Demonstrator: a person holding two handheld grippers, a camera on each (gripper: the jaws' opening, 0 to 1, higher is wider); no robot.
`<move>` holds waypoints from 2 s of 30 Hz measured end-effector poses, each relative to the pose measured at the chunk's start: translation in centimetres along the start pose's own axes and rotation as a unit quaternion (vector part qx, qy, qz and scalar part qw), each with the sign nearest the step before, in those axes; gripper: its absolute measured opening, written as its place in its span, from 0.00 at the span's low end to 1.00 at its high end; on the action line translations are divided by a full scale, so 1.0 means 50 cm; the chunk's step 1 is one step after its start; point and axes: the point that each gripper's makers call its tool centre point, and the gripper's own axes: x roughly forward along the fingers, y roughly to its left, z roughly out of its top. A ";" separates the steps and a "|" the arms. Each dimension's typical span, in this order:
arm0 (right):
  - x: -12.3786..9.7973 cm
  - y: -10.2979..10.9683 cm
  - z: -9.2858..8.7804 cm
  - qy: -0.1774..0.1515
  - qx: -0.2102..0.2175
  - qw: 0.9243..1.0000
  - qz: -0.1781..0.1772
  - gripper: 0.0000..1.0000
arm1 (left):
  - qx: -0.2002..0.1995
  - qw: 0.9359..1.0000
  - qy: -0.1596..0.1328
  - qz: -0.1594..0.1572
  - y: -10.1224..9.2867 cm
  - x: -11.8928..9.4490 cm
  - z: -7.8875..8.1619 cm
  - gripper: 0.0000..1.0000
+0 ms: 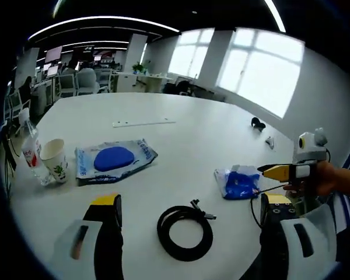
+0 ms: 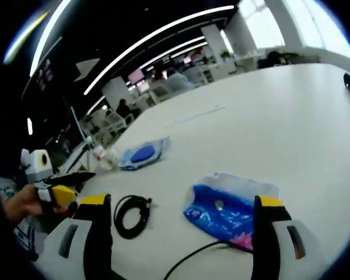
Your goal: Arrange the tabletop items into an orderly group along one side of the table until the central work area is clear of visible clutter.
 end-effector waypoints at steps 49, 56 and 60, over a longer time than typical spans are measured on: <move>-0.165 -0.157 -0.045 -0.031 0.070 0.992 -0.097 1.00 | 0.007 0.993 0.045 -0.106 -0.208 0.174 -0.028 0.99; -0.160 -0.162 -0.039 -0.033 0.073 0.992 -0.102 0.99 | 0.015 0.991 0.058 -0.118 -0.222 0.201 -0.033 0.99; -0.159 -0.166 -0.039 -0.037 0.080 0.990 -0.107 0.99 | 0.025 0.990 0.065 -0.125 -0.231 0.211 -0.033 0.99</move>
